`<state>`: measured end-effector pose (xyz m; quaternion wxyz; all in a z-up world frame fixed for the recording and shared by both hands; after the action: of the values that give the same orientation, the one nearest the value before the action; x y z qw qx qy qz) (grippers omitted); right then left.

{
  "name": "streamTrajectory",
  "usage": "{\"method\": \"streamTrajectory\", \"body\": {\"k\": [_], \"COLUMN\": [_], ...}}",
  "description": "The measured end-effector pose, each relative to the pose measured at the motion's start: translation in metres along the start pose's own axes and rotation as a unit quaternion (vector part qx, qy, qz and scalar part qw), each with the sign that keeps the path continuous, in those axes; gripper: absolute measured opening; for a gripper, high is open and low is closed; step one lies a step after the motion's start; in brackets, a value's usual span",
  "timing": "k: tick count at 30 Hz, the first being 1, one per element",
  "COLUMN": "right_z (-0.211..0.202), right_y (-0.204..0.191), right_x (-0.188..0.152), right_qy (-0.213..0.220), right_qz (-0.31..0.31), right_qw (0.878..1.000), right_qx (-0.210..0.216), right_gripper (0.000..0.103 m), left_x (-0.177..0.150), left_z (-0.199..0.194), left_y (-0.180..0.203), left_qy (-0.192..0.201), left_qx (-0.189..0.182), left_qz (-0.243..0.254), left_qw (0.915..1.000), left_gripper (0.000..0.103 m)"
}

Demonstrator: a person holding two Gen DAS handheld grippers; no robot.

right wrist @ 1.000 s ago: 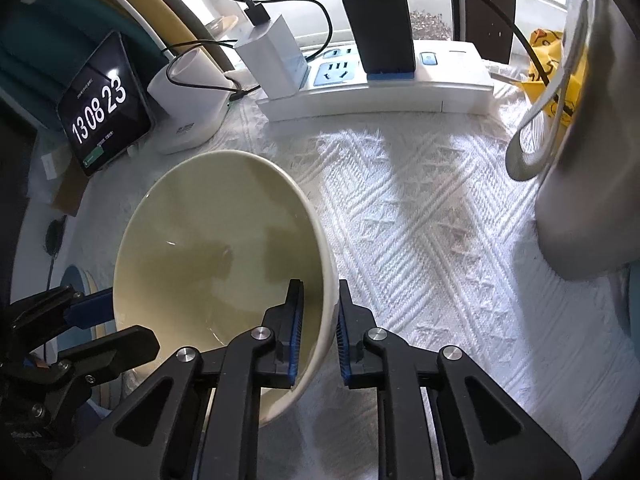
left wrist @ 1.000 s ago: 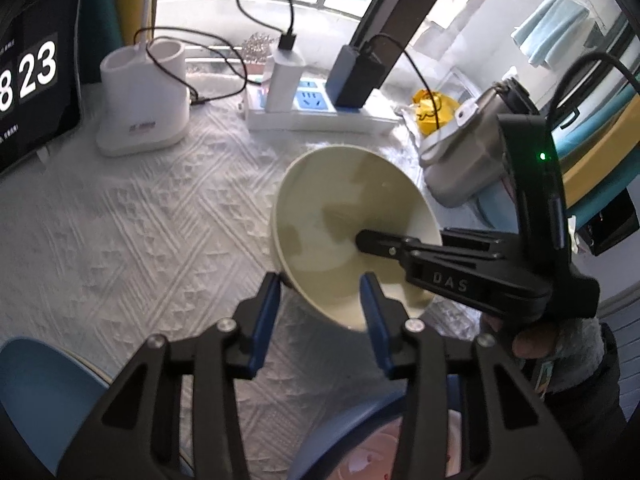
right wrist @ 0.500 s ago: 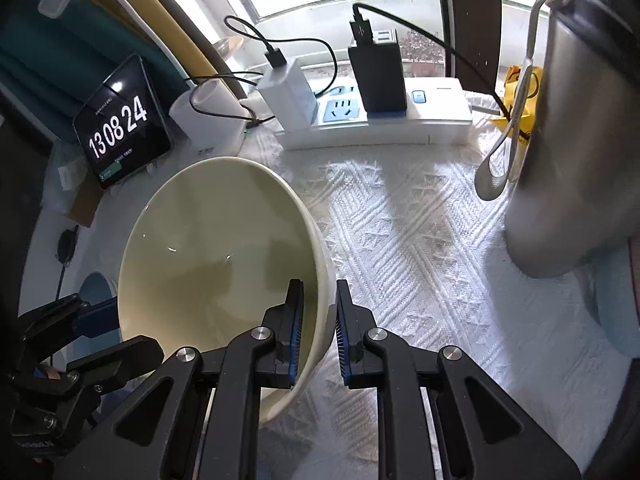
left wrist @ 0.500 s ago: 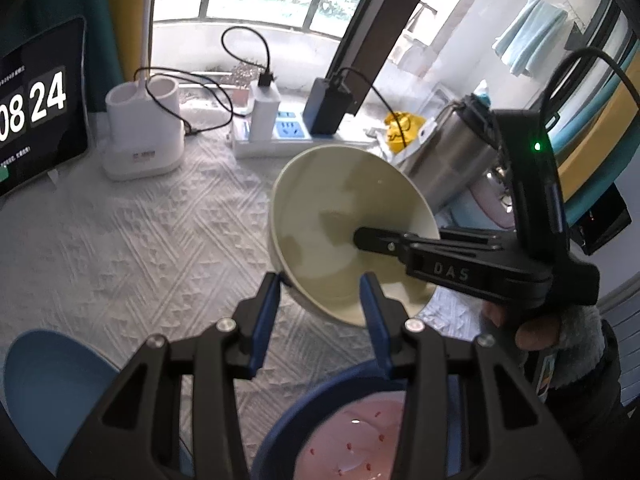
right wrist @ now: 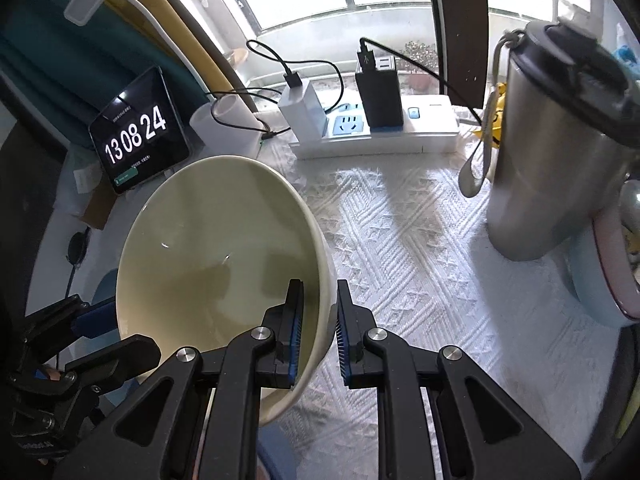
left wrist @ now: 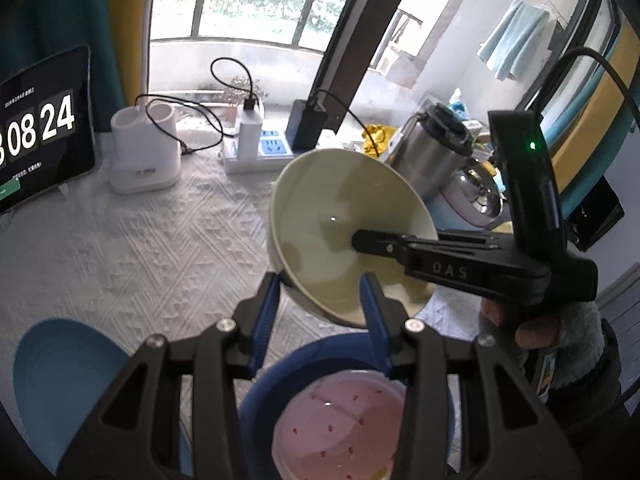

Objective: Organize plates and bowls

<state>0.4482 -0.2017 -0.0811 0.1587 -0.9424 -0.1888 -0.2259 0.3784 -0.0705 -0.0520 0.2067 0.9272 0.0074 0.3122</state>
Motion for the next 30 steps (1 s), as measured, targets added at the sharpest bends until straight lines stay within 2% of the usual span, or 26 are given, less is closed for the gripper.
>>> {"method": "streamTrajectory", "body": {"k": [30], "right_z": [-0.059], "right_y": [-0.023], "right_x": [-0.047], "right_qy": [0.029], "right_qz": [-0.008], "right_qw": [0.999], "right_qx": [-0.010], "right_gripper": [0.017], "left_x": [-0.040], "left_z": [-0.058], "left_y": [0.035], "left_qy": [0.030], "left_qx": [-0.009], "left_qz": [0.024], "left_qw": [0.9992], "left_gripper": [0.042]}}
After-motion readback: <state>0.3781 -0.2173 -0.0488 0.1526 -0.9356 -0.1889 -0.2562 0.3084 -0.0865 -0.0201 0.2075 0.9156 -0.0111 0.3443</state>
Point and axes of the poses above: each gripper's, at about its wrist camera, not at the fingertips, and z roughly the way its jaws point, y to its right, x to its top, the point moved 2 cm from there along z, roughly the way its jaws point, and after that the axes turned 5 degrees about -x, right-handed, at the moved point
